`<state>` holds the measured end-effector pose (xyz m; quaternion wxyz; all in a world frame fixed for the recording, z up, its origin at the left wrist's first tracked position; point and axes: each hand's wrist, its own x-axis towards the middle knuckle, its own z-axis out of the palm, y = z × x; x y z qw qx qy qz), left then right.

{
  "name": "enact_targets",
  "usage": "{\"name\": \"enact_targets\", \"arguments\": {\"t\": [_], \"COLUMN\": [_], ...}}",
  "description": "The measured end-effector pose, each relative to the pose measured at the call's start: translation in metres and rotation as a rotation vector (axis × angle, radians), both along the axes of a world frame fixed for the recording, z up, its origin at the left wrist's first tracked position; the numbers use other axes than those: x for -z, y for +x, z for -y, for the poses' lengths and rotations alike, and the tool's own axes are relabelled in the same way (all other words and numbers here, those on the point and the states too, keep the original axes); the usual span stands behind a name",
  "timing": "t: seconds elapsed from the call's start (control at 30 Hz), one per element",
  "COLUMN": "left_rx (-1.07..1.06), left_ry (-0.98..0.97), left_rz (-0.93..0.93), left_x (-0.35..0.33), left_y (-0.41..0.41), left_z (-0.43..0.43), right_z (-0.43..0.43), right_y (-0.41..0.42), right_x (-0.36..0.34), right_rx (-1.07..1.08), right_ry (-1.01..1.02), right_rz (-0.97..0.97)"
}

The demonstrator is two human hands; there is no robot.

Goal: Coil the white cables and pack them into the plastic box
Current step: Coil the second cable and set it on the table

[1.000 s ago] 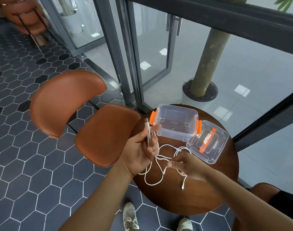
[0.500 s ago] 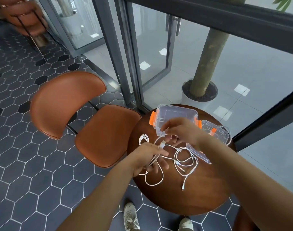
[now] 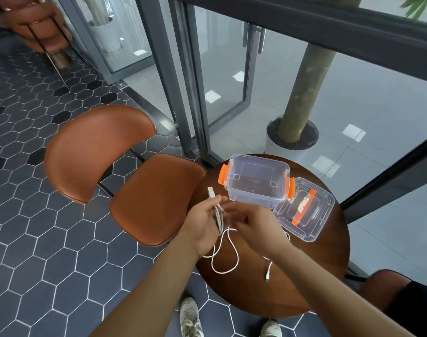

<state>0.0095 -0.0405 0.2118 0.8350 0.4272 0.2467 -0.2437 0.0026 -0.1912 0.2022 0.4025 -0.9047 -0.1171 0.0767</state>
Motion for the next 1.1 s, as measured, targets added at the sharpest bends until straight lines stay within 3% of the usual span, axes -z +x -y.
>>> {"name": "enact_targets", "arguments": {"t": [0.2, 0.4, 0.7, 0.83, 1.1], "left_rx": [-0.129, -0.187, 0.026, 0.131, 0.328], "left_ry": [-0.216, -0.418, -0.355, -0.38, -0.561], "left_rz": [-0.06, -0.006, 0.116, 0.187, 0.251], "left_x": [0.002, 0.002, -0.002, -0.004, -0.009], "left_y": [0.005, 0.006, 0.0, -0.001, -0.008], "left_z": [-0.003, -0.004, -0.002, -0.007, -0.007], "right_z": [0.003, 0.008, 0.052, 0.07, 0.051], "right_y": [-0.024, -0.038, -0.007, 0.011, 0.031], "right_x": [0.014, 0.026, 0.036, 0.038, 0.023], "right_rx": [0.103, 0.093, -0.219, -0.169, 0.0], "right_ry": [0.231, 0.242, -0.047, -0.155, -0.066], "right_rz": [0.022, -0.076, -0.352, -0.454, -0.531]}}
